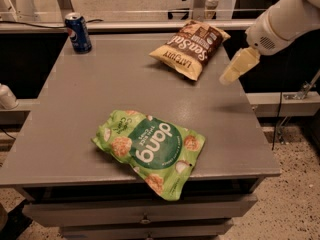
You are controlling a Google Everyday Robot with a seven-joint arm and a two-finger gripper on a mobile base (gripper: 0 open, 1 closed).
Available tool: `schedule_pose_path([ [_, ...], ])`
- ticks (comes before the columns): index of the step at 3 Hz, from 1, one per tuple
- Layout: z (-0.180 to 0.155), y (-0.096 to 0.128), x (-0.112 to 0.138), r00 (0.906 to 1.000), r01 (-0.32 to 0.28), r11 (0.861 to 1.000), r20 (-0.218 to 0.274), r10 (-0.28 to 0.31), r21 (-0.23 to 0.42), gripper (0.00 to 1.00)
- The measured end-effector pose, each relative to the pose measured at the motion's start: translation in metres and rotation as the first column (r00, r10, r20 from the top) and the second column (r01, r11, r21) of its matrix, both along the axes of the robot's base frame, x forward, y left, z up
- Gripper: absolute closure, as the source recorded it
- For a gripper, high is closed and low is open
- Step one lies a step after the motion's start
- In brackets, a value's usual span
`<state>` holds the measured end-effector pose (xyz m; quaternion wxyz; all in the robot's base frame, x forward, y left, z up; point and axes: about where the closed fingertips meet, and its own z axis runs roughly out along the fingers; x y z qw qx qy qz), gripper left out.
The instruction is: Pick brown chip bag
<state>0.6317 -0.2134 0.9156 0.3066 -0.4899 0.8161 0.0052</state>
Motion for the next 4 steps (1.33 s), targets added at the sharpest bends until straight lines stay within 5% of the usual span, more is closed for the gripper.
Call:
schedule_pose_path([
  [1, -0.012, 0.037, 0.047, 0.9994, 0.013, 0.997, 0.032, -0.015, 0.074, 0.00],
  [3, -0.036, 0.069, 0.105, 0.9923, 0.090, 0.979, 0.068, -0.104, 0.181, 0.00],
  [4, -0.047, 0.084, 0.115, 0.9892, 0.124, 0.961, 0.046, -0.139, 0.246, 0.16],
])
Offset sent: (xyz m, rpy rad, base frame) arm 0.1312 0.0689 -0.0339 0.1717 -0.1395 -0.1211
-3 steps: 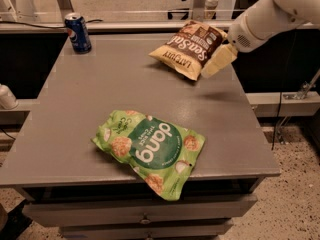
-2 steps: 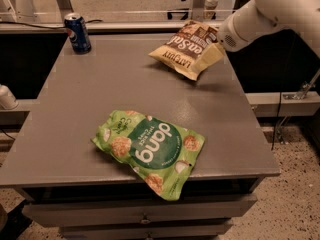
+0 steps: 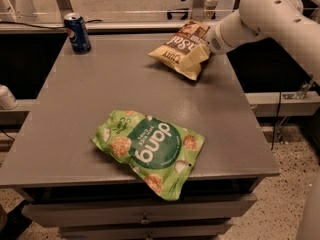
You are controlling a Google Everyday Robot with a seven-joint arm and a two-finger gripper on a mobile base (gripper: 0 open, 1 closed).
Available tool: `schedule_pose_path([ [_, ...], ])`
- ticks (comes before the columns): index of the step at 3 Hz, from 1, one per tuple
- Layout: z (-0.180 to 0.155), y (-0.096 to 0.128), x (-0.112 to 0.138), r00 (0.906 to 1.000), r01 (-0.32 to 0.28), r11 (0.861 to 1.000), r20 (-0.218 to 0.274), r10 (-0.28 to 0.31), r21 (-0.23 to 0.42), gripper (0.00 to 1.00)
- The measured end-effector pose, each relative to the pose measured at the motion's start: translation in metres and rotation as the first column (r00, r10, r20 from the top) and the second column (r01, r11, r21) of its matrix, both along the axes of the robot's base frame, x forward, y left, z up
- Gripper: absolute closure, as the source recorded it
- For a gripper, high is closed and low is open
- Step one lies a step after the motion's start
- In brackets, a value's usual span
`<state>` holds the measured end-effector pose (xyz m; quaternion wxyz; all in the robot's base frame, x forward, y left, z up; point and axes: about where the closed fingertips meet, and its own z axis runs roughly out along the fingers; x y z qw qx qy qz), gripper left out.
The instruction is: Pick brown chip bag
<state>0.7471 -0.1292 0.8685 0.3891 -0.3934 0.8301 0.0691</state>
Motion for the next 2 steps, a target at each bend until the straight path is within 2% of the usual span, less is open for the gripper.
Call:
schedule_pose_path([
  [2, -0.0042, 0.0068, 0.0042, 0.9990, 0.044, 0.998, -0.006, -0.043, 0.051, 0.63],
])
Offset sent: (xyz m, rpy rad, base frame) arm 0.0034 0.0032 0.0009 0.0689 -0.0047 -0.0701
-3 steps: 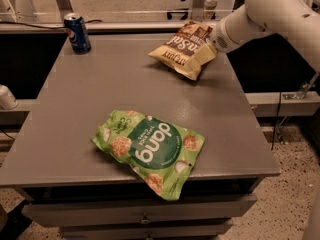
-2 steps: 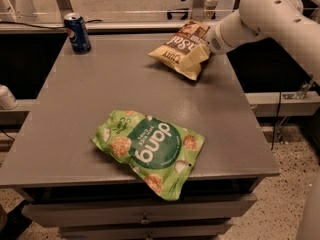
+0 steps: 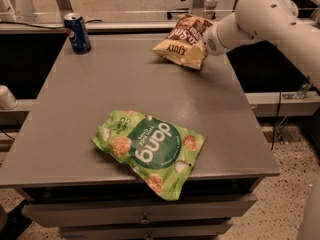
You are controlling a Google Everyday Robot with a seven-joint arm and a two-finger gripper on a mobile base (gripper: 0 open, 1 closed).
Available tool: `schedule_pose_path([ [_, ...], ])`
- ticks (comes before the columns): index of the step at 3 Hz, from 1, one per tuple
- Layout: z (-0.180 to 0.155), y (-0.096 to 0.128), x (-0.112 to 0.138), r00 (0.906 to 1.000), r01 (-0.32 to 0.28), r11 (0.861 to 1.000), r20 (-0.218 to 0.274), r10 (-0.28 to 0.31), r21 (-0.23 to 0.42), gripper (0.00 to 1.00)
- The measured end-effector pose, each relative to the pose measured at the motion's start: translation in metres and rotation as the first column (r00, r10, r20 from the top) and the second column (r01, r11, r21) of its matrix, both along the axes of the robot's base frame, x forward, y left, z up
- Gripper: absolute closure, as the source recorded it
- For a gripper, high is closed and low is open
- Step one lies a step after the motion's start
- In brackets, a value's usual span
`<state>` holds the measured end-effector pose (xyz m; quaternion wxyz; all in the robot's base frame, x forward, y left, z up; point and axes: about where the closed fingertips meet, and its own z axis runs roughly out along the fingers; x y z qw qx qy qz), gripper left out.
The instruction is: Pick brown chip bag
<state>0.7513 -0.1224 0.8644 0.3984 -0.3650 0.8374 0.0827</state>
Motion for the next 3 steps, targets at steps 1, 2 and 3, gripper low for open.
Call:
schedule_pose_path([
  [1, 0.006, 0.000, -0.002, 0.9999, 0.002, 1.000, 0.012, -0.003, 0.009, 0.87],
  [2, 0.015, 0.002, -0.007, 0.9995, -0.008, 1.000, 0.031, 0.008, 0.017, 1.00],
  [3, 0.038, 0.007, -0.016, 0.9960, -0.043, 0.999, 0.080, 0.040, 0.034, 1.00],
])
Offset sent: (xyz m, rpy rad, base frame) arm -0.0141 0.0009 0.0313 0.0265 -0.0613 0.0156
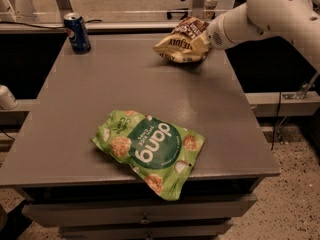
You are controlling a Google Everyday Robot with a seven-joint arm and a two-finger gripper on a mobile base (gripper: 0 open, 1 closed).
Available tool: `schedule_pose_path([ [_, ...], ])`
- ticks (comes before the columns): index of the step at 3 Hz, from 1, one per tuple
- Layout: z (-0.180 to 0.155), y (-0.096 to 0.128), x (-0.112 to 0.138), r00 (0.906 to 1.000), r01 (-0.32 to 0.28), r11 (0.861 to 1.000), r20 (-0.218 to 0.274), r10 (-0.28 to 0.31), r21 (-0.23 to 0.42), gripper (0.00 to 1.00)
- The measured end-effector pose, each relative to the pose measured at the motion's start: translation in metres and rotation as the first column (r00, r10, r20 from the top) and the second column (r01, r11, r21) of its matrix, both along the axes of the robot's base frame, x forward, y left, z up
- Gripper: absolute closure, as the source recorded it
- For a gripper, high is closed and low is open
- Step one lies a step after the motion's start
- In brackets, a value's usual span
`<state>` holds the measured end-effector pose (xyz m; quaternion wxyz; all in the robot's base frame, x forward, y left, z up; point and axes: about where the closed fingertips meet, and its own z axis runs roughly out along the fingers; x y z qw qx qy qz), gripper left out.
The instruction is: Pick brown chip bag
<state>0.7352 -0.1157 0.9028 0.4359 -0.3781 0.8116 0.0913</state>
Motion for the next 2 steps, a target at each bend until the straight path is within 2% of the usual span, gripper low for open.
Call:
schedule_pose_path([
  [1, 0.042, 0.006, -0.015, 0.9939, -0.075, 0.996, 0.085, 0.070, 0.053, 1.00],
  [2, 0.079, 0.014, -0.032, 0.9744, -0.182, 0.971, 0.161, 0.157, 0.156, 1.00],
])
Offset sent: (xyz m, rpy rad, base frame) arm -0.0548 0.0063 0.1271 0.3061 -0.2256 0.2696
